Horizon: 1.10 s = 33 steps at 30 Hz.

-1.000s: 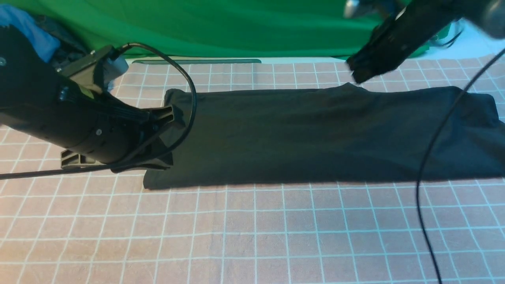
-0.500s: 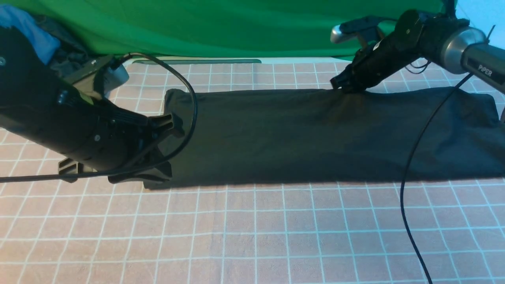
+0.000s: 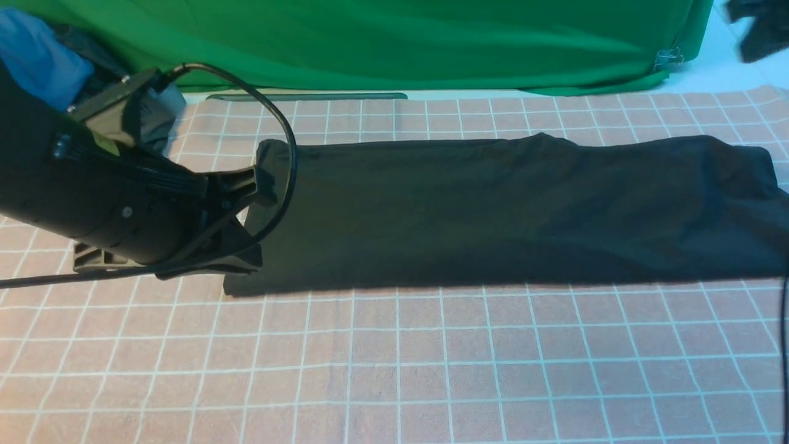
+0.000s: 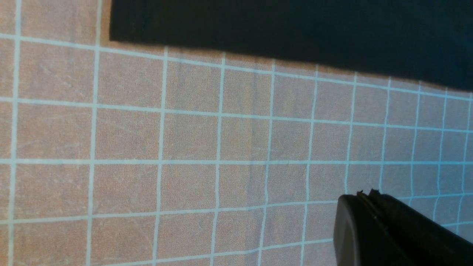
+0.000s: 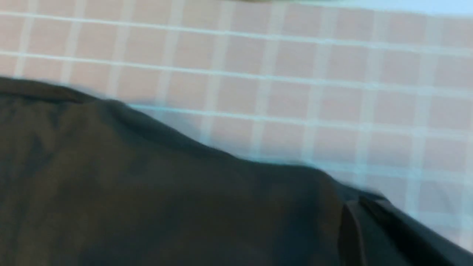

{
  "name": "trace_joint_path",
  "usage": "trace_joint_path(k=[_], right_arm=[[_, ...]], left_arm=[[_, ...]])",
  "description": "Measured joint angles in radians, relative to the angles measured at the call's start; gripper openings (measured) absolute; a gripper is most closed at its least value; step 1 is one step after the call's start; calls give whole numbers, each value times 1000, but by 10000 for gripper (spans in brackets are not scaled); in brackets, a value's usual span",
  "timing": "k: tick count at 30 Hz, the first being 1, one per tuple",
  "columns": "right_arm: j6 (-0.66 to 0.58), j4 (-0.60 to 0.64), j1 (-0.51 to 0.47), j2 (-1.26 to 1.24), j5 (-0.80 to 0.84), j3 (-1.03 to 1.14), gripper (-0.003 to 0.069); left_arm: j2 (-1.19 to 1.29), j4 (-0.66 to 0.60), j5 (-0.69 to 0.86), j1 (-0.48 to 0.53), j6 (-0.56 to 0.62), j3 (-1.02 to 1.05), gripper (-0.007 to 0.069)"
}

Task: Fold a long-sleeved shirt over a pink coffee tablecloth.
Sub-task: 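Pull the folded dark garment lengthwise by its ends to straighten it flat on the table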

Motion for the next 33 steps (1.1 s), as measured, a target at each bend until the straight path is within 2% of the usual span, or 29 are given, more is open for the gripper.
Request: trace_joint_path(k=[7,11,16,23,27,33], right_arm=[[36,-145,-111,-121,10,298,70],[46,-162,-145,-110,-19,415,95],[46,-130,-144,-91,-173,542,99],[3,-74,-124,-48,-332,617,99],[-1,-97,-123,-8,-323,618,99],[81,-167,-161,2,-308,617,101]], left_arm=[[-16,0,6,0,48,0,13],[-16,0,5,0,68,0,13],[-17,1,-2,0,70,0,13],[-17,3,-9,0,90,0,13],[-17,4,-13,0,93,0,13],[-17,7,-1,0,95,0,13]])
